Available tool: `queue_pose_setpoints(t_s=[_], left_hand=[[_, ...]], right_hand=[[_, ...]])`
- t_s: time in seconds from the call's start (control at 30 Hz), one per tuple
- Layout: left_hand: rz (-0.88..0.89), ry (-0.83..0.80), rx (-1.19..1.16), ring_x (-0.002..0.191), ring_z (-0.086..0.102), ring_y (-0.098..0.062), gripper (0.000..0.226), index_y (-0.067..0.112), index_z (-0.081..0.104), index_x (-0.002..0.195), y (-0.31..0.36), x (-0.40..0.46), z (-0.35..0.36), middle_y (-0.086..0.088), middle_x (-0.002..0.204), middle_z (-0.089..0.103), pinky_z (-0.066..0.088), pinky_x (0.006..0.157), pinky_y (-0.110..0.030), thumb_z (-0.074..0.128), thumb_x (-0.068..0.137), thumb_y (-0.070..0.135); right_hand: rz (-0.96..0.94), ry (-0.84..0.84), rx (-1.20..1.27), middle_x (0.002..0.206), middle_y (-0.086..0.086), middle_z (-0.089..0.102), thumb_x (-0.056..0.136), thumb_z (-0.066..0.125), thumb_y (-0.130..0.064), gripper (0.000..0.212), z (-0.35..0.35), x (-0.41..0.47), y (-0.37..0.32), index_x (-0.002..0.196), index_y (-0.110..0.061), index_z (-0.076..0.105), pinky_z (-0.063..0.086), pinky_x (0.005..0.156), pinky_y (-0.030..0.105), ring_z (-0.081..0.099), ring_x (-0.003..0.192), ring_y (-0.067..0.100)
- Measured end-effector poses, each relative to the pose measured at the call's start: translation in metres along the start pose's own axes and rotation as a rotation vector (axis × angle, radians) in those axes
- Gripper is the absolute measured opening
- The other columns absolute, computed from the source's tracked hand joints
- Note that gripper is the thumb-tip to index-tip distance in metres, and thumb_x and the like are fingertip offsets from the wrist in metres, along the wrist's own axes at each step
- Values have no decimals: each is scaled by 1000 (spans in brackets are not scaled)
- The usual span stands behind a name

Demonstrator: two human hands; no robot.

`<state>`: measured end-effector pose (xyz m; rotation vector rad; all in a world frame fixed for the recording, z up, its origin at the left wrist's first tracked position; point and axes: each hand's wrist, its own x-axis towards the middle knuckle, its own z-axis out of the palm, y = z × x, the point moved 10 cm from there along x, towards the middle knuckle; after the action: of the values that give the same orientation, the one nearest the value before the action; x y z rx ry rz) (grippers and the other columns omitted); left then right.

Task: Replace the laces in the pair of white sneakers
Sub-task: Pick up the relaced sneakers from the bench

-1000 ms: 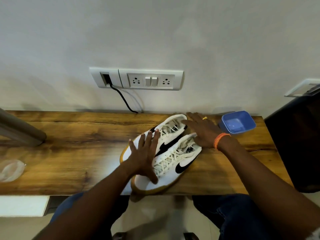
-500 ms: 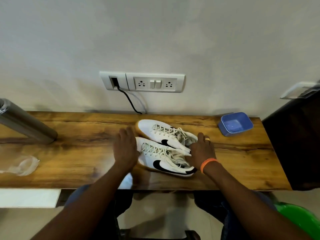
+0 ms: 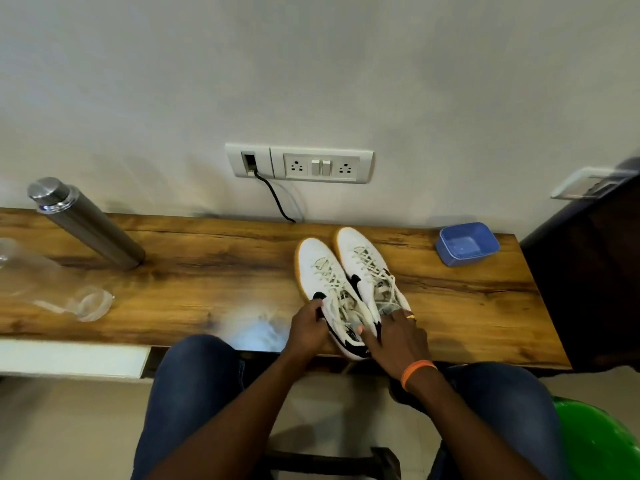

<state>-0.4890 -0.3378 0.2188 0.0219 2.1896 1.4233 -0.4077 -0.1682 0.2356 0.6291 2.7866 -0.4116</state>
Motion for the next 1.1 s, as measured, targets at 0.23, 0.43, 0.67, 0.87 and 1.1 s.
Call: queue_pose_setpoints(t_s=[0.23,0.43,0.67,0.87,1.1], left_hand=[[391,-133,569,120,55,-28,38,8,61,124,50,-28,32,-14,133,57,49,99,-39,50,88,5],[389,-259,730,144,31,-33,45,5,59,129,36,-57,41,-21,157,26,40,109,-37,56,85,13],[333,-172,394,113,59,-23,30,2,65,117,45,-77,8,-13,120,65,44,93,-21,48,92,-3],[232,-274,223,119,58,-12,53,20,47,139,23,-67,18,1,133,61,44,90,-10,59,90,7],[201,-254,203,113,60,-10,73,22,21,149,10,-27,33,7,138,51,50,94,-25,58,87,17]], right_hand=[[18,-19,391,130,13,59,90,51,-59,72,5,-17,-8,145,-19,27,50,92,42,57,117,34],[-117,-176,67,137,9,41,88,51,-62,63,22,-26,-20,142,-34,34,48,94,43,44,125,34],[-78,-132,1,127,11,43,89,62,-47,45,16,-30,-26,128,-28,51,49,92,43,44,118,36],[-47,-146,-23,125,10,49,83,67,-46,44,13,-23,-28,124,-33,58,50,93,43,51,116,35],[-83,-199,14,116,7,61,78,70,-53,35,12,6,-25,108,-33,68,50,83,36,58,110,31]])
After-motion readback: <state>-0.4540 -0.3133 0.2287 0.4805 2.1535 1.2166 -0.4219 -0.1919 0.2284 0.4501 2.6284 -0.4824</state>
